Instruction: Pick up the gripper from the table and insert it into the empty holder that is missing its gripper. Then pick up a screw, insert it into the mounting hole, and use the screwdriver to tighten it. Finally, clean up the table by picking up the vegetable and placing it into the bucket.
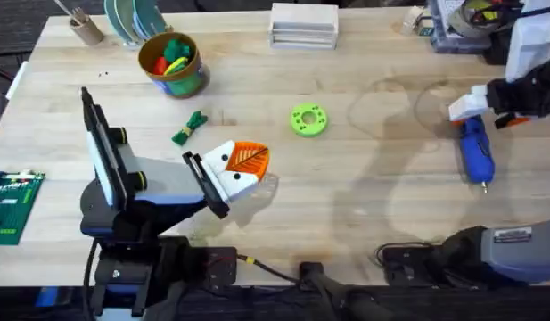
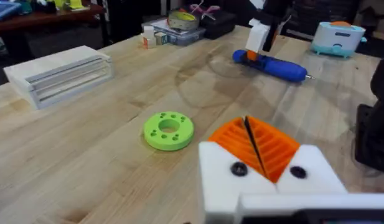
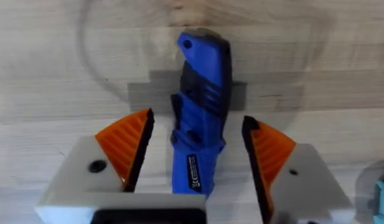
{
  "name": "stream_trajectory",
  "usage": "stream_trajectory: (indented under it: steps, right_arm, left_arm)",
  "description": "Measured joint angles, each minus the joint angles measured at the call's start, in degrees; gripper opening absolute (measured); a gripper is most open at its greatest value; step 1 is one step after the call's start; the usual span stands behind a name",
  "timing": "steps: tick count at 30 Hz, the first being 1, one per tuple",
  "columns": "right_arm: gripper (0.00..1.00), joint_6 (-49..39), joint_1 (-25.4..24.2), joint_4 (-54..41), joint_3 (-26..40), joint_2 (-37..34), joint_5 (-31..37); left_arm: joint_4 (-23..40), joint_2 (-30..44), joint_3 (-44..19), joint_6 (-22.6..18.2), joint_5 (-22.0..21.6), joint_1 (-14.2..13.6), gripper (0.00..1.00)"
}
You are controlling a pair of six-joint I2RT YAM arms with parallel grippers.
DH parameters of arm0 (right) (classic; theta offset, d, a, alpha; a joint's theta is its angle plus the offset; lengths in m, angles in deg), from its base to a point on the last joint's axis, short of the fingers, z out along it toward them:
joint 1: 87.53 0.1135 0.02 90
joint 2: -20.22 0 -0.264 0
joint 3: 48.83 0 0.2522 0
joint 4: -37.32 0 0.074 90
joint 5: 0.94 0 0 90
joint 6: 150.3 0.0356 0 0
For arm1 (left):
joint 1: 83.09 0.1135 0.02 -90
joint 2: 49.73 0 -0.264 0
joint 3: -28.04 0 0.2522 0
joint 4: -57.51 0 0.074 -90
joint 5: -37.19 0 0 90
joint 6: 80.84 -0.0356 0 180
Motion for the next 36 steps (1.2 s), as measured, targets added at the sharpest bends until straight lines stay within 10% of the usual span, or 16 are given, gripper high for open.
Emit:
stream_trajectory:
  steps: [25,36]
  right_arm:
    - [0.876,-0.2,-0.5,3.2,0.0,-7.8,-1.5]
    - [0.379,-0.4,-1.3,4.6,0.1,-7.9,-0.7]
  left_arm:
    - [0.0,0.0,0.0,0.0,0.0,0.0,0.008]
    - [0.0,0.0,0.0,0.0,0.0,0.0,0.008]
